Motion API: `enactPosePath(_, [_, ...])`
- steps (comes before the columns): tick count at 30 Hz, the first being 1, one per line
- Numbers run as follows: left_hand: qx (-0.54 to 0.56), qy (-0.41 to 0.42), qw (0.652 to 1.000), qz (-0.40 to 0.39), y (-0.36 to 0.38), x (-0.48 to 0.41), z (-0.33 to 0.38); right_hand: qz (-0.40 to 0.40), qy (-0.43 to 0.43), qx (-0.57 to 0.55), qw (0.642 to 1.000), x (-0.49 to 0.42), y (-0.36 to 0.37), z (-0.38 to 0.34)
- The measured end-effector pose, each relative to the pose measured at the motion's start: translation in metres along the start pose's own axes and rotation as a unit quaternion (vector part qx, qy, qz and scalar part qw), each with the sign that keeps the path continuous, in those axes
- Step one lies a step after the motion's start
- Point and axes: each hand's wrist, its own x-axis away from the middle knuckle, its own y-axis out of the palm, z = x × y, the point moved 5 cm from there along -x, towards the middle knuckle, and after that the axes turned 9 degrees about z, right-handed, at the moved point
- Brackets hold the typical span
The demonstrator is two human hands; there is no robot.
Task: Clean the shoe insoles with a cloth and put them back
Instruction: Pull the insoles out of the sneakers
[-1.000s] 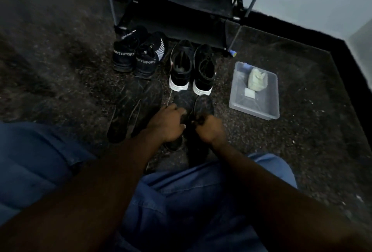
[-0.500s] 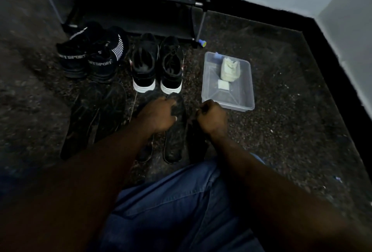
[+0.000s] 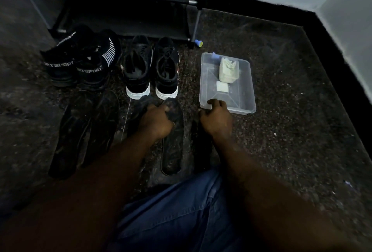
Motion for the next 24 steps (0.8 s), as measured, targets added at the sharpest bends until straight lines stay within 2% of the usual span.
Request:
enactPosePath(8, [0.037, -0.047, 0.998, 0.03, 0.002, -0.012, -0.003, 0.005, 0.007, 0.04, 0.999, 0.001, -0.008, 0.003])
enactPosePath(15, [0.055, -0.064, 0.996, 0.037, 0.005, -0.015, 0.002, 0.038, 0.011, 0.138, 0.99, 0.007, -0.013, -0.001])
enactPosePath(21, [0.102, -0.094, 0.99, 0.038, 0.01, -0.014, 0.007, 0.004, -0.028, 0.093, 0.995, 0.005, -0.006, -0.011])
enactPosePath(24, [0.083, -0.087, 0.993, 0.016, 0.013, -0.016, 0.008, -0.022, -0.022, 0.054, 0.998, 0.005, -0.004, -0.012])
